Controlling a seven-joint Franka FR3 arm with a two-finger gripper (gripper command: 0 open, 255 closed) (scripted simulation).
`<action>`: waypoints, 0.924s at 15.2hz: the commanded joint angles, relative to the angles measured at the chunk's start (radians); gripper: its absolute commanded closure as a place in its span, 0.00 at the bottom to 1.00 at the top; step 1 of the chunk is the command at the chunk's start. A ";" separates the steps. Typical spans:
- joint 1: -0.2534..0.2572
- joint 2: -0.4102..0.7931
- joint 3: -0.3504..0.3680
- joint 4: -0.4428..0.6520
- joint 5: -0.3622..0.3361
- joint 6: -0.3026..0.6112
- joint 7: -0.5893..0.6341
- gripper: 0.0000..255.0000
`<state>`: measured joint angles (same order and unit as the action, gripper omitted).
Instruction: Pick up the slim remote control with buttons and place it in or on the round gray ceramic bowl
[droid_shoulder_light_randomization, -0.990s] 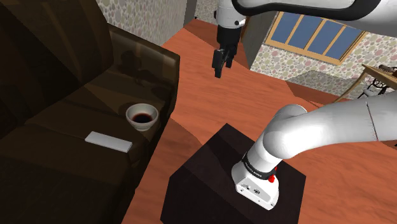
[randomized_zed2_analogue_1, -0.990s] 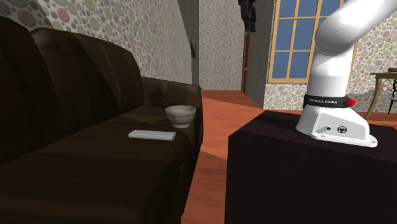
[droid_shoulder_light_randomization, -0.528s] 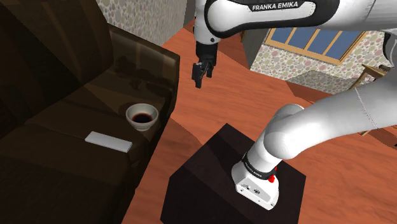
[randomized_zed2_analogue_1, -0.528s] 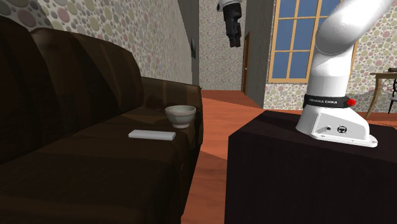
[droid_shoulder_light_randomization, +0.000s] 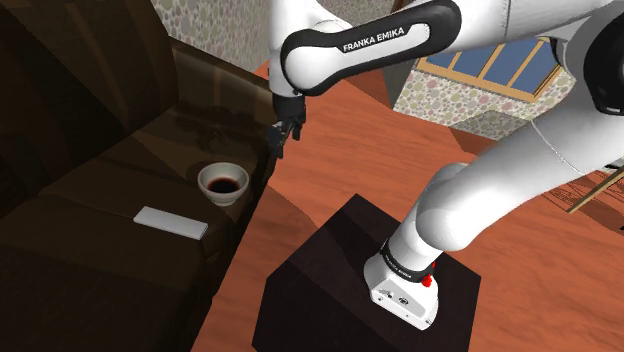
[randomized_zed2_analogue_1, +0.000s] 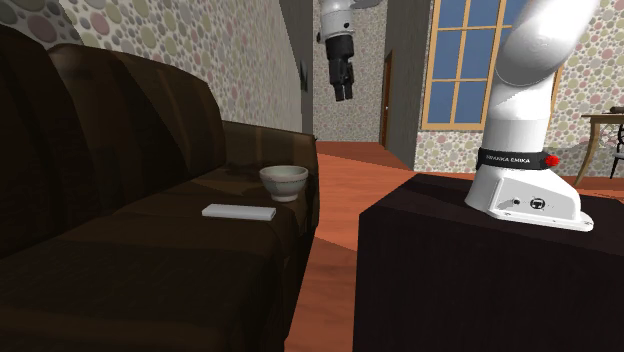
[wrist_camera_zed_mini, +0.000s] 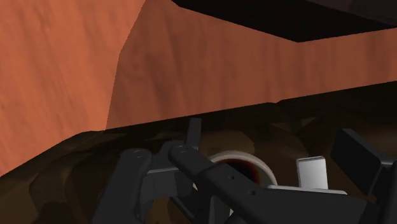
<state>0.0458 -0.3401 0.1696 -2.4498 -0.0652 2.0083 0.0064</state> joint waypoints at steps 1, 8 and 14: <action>0.004 0.074 0.012 0.012 -0.005 0.068 0.009 0.00; 0.026 0.326 0.056 0.105 -0.048 0.242 0.062 0.00; 0.060 0.548 0.073 0.231 -0.116 0.345 0.116 0.00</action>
<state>0.0990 0.1753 0.2399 -2.2402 -0.1708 2.3401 0.1138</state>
